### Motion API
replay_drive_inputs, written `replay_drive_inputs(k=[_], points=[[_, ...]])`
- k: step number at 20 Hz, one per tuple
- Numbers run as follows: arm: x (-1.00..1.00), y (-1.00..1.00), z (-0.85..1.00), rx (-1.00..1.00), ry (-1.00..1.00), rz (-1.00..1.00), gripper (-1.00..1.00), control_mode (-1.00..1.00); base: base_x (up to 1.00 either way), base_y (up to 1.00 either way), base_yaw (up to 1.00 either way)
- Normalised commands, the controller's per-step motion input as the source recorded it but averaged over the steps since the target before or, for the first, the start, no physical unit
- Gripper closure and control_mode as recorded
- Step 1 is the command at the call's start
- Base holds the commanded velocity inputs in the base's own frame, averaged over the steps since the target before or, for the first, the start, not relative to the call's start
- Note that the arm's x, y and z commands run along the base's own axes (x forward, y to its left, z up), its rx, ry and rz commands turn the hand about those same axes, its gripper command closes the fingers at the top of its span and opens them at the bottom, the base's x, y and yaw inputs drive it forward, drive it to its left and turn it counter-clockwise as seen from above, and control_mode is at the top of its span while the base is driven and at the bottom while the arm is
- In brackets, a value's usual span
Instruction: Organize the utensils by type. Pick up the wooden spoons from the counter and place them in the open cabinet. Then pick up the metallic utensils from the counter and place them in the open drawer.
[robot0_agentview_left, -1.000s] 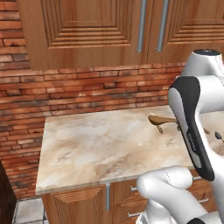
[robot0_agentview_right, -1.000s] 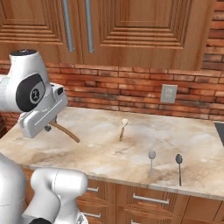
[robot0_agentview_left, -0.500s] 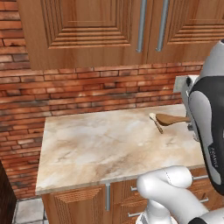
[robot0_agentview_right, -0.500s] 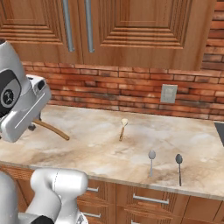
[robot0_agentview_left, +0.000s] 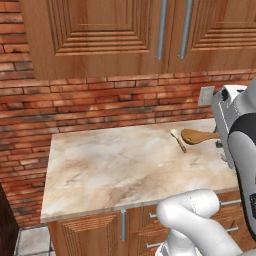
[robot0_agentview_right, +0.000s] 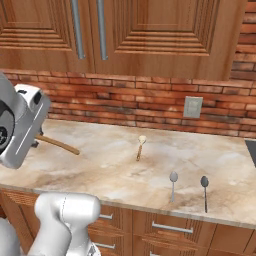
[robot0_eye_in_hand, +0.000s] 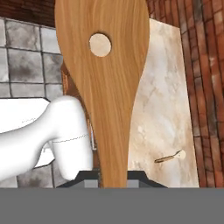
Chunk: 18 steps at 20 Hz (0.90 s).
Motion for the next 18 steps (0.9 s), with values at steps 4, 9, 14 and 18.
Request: replay_drive_inputs(k=[4, 9, 14, 18], points=[[0.0, 0.0, 0.41, 0.0, -0.04, 0.01, 1.0, -1.0, 0.0, 0.0, 0.0], [0.0, 0.0, 0.03, 0.0, 0.06, 0.0, 1.0, -1.0, 0.0, 0.0, 0.0], [0.07, 0.0, 0.0, 0.0, 0.08, 0.0, 1.0, -1.0, 0.0, 0.0, 0.0], [0.04, 0.0, 0.0, 0.0, 0.03, 0.0, 1.0, 1.0, 0.0, 0.0, 0.0]])
